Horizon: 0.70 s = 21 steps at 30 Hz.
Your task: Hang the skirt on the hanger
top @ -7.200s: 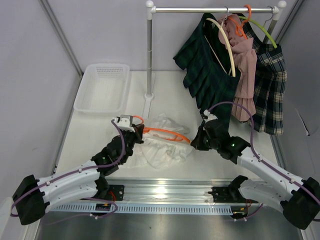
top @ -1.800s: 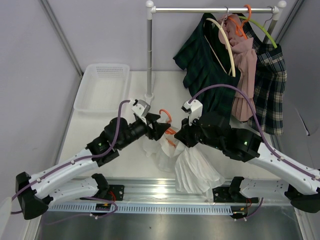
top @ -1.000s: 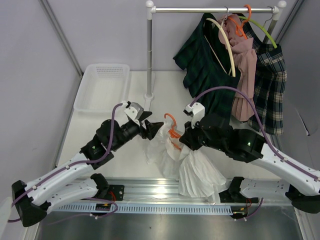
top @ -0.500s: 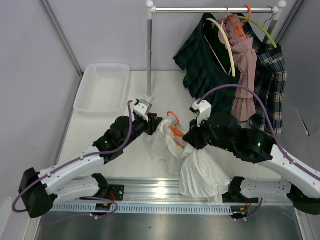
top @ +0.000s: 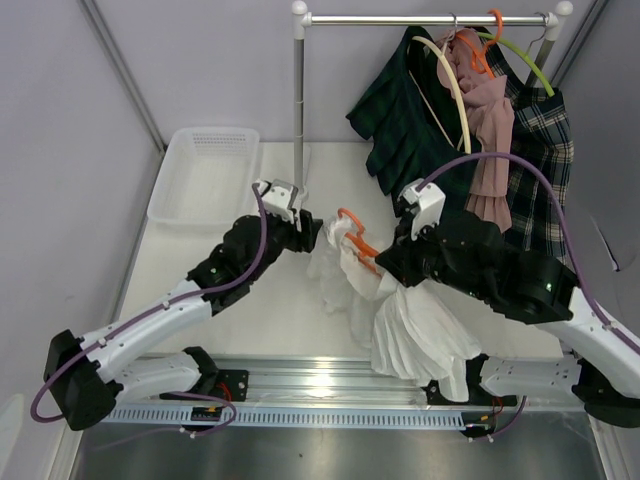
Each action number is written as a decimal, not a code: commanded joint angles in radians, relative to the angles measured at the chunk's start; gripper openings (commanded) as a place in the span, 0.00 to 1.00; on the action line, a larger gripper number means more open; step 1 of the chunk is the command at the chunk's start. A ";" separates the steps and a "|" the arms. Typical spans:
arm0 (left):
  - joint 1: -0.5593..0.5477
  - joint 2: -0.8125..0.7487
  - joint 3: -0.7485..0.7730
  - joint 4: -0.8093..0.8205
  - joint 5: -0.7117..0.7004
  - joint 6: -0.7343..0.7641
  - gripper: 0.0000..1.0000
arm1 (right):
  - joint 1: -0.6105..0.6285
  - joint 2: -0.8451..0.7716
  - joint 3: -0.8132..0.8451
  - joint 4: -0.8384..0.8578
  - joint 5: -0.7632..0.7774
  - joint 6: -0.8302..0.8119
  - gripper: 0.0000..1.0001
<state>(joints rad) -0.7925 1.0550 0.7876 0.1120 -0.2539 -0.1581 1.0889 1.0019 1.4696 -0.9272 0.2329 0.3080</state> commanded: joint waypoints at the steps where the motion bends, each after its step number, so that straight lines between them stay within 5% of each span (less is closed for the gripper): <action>1: 0.010 -0.026 0.136 -0.067 -0.044 0.003 0.71 | -0.015 0.024 0.125 0.073 0.127 -0.050 0.00; 14: 0.010 -0.147 0.300 -0.245 0.016 -0.053 0.71 | -0.520 0.219 0.325 0.278 -0.194 -0.138 0.00; 21: 0.010 -0.230 0.279 -0.316 0.045 -0.073 0.70 | -0.759 0.338 0.455 0.455 -0.383 -0.006 0.00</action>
<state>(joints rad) -0.7883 0.8608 1.0447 -0.1604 -0.2371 -0.2073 0.3840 1.3228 1.8282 -0.6819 -0.0433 0.2398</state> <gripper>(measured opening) 0.702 0.099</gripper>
